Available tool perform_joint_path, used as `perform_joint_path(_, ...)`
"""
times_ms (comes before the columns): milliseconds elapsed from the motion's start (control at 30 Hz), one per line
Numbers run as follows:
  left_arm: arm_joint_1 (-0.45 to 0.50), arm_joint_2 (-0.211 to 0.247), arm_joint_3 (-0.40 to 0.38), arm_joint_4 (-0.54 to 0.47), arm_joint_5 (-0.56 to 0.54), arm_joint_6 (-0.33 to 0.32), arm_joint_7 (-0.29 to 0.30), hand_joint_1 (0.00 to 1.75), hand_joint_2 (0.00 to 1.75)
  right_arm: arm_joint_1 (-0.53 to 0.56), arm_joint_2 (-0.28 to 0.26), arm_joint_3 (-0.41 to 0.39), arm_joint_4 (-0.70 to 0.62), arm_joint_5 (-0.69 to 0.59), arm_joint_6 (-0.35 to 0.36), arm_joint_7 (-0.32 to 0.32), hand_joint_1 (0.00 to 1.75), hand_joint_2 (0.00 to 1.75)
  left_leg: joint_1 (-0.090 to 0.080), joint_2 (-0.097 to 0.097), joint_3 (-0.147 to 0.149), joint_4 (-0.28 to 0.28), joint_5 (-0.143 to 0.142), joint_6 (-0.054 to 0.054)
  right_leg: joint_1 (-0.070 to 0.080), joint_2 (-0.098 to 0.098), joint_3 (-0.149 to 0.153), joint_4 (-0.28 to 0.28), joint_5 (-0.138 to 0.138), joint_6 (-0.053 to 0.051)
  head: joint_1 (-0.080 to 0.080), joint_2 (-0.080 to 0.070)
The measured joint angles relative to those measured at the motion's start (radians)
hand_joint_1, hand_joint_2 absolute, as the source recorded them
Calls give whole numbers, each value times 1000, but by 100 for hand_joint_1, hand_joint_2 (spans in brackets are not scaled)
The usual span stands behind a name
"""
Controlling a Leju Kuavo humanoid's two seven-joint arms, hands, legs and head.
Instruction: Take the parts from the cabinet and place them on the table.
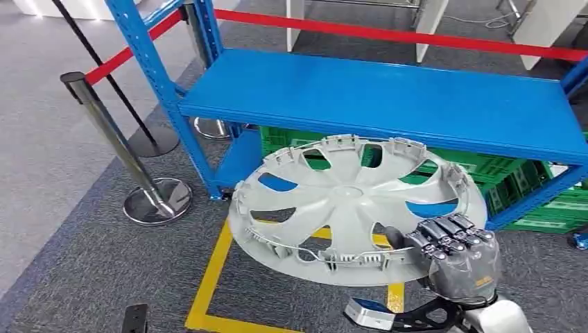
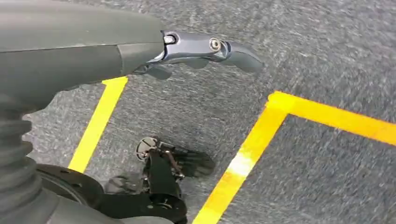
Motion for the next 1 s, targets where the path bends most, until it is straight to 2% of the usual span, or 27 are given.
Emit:
perform_joint_path(33, 0, -1, 0, 0, 1, 2, 0, 0, 175, -4, 0, 0, 0, -5, 0, -5, 175, 175, 1, -11, -1, 6, -3, -4, -3, 27, 32, -83, 38, -1, 0, 0)
perform_joint_path(67, -1, -1, 0, 0, 3, 2, 0, 0, 175, -11, 0, 2, 3, -9, 0, -15, 175, 175, -4, -20, -9, 11, -4, -10, -6, 69, 41, -96, 18, -1, -1, 0)
perform_joint_path(100, -4, -1, 0, 0, 6, 5, -2, 0, 175, -16, 0, 3, 2, -16, 0, -23, 175, 175, -1, -32, -21, 21, -2, -13, -8, 64, 55, -115, 14, -4, -1, 0)
perform_joint_path(167, 1, -1, 0, 0, 7, 9, -5, 0, 175, -23, 0, 9, 4, -29, 0, -45, 175, 175, 5, -49, -30, 20, 7, -27, -1, 48, 49, -103, 17, -8, -1, 0)
perform_joint_path(200, 4, 0, 0, 0, 8, 13, -7, 0, 175, -30, 0, 10, 6, -36, 0, -60, 175, 175, 3, -61, -31, 20, 8, -31, -4, 36, 50, -107, 20, -15, -3, 0)
perform_joint_path(233, 6, 2, 0, 0, 9, 16, -10, 0, 175, -36, 2, 12, 8, -41, 0, -72, 175, 175, 4, -54, -35, 28, -1, -33, -12, 21, 53, -112, 24, -22, 0, 0)
perform_joint_path(267, 6, -1, 0, 0, 9, 20, -13, 0, 175, -42, 2, 12, 10, -44, 0, -81, 175, 175, -2, -3, -49, 59, -25, -41, -10, 13, 53, -112, 24, -27, -8, 0)
perform_joint_path(300, 3, -1, 0, 0, 9, 22, -15, 0, 175, -48, 5, 14, 11, -48, 0, -90, 175, 175, 0, 30, -77, 120, -60, -49, -9, -1, 52, -112, 24, -30, -15, 0)
perform_joint_path(333, 2, -1, 0, 0, 9, 23, -16, 0, 175, -51, 7, 15, 13, -52, 0, -98, 175, 175, 4, 46, -111, 196, -95, -53, -6, -15, 52, -111, 23, -31, -13, 0)
perform_joint_path(367, 1, -1, 0, 0, 9, 27, -17, 0, 175, -58, 10, 16, 16, -60, 0, -109, 175, 175, 7, 53, -145, 275, -127, -56, -5, -30, 51, -111, 22, -32, -14, 0)
perform_joint_path(400, 3, -2, 0, 0, 10, 31, -18, 0, 175, -66, 13, 17, 20, -66, 0, -122, 175, 175, 9, 55, -166, 325, -139, -58, -4, -44, 51, -111, 22, -33, -14, 0)
perform_joint_path(433, 5, -2, 1, 0, 11, 32, -21, 0, 175, -70, 15, 18, 23, -74, 0, -134, 175, 175, 10, 55, -161, 319, -125, -58, -3, -57, 53, -111, 21, -33, -14, 0)
perform_joint_path(467, 7, -3, 1, 0, 11, 33, -29, 0, 175, -73, 18, 19, 27, -80, 0, -146, 175, 175, 10, 58, -135, 270, -89, -56, -3, -69, 53, -111, 20, -33, -14, 0)
perform_joint_path(500, 8, -3, 1, 0, 9, 33, -35, 0, 175, -78, 20, 22, 30, -84, 0, -155, 175, 175, 9, 64, -94, 190, -47, -53, -2, -80, 55, -111, 19, -33, -14, 0)
perform_joint_path(533, 7, -2, 1, 0, 8, 34, -37, 0, 175, -87, 23, 26, 33, -89, 0, -161, 175, 175, 6, 85, -46, 98, -5, -46, -2, -89, 58, -111, 18, -31, -14, 0)
perform_joint_path(567, 5, -2, 0, 0, 7, 38, -37, 0, 175, -95, 27, 30, 35, -93, 0, -167, 175, 175, -2, 132, -16, 35, -4, -39, -1, -98, 58, -111, 17, -29, -14, 0)
perform_joint_path(600, 0, -3, 0, 0, 7, 41, -37, 0, 175, -101, 28, 34, 39, -96, 0, -168, 175, 175, -15, 144, -11, 16, -10, -32, 7, -107, 54, -108, 15, -24, -15, 0)
perform_joint_path(700, 11, -4, 1, 0, 10, 46, -42, 0, 175, -121, 35, 43, 47, -98, 0, -174, 175, 175, -16, 114, -22, 18, -8, -20, 7, -138, 60, -116, 16, -11, -12, 0)
perform_joint_path(733, 14, -4, 1, 0, 9, 49, -42, 0, 175, -123, 36, 47, 47, -99, 0, -174, 175, 175, -9, 103, -16, 5, 0, -9, 7, -142, 58, -116, 9, -4, -13, 0)
perform_joint_path(767, 19, -8, 1, 0, 7, 53, -43, 0, 175, -127, 36, 49, 48, -92, 0, -172, 175, 175, -5, 93, -16, 1, 4, -4, 2, -81, 47, -97, -10, 1, -7, 0)
perform_joint_path(800, 21, -9, 1, 0, 5, 57, -46, 0, 175, -129, 37, 50, 47, -87, 0, -169, 175, 175, -3, 82, -18, 1, 6, 2, 0, -37, 23, -39, -44, 1, -5, 0)
perform_joint_path(833, 26, -12, 1, 0, -1, 60, -52, 0, 175, -126, 37, 50, 47, -83, 0, -169, 175, 175, -4, 70, -19, 2, 6, 4, -1, -19, -14, 42, -83, 2, -2, 0)
perform_joint_path(867, 33, -19, 1, 0, -4, 64, -56, 0, 175, -118, 37, 49, 45, -82, 0, -178, 175, 175, -5, 57, -19, 2, 6, 5, 0, -13, -55, 128, -118, 4, -1, 0)
perform_joint_path(900, 40, -23, 1, 0, -10, 65, -56, 0, 175, -110, 37, 48, 43, -82, 0, -188, 175, 175, -6, 44, -19, 3, 6, 5, 1, -11, -86, 187, -134, 5, -2, 0)
perform_joint_path(933, 49, -26, 1, 0, -12, 65, -56, 0, 175, -100, 38, 45, 42, -81, 0, -201, 175, 175, -6, 30, -19, 4, 5, 5, 2, -11, -97, 197, -122, 5, -2, 0)
perform_joint_path(967, 59, -30, 1, 0, -10, 64, -56, 0, 175, -89, 38, 40, 39, -82, 0, -219, 175, 175, -6, 15, -19, 7, 5, 5, 2, -11, -82, 154, -81, 3, -1, 0)
perform_joint_path(1000, 66, -31, 2, 0, -3, 64, -56, 0, 175, -82, 39, 37, 36, -82, 0, -232, 175, 175, -5, 0, -18, 9, 5, 4, 1, -8, -49, 76, -33, 1, -1, 0)
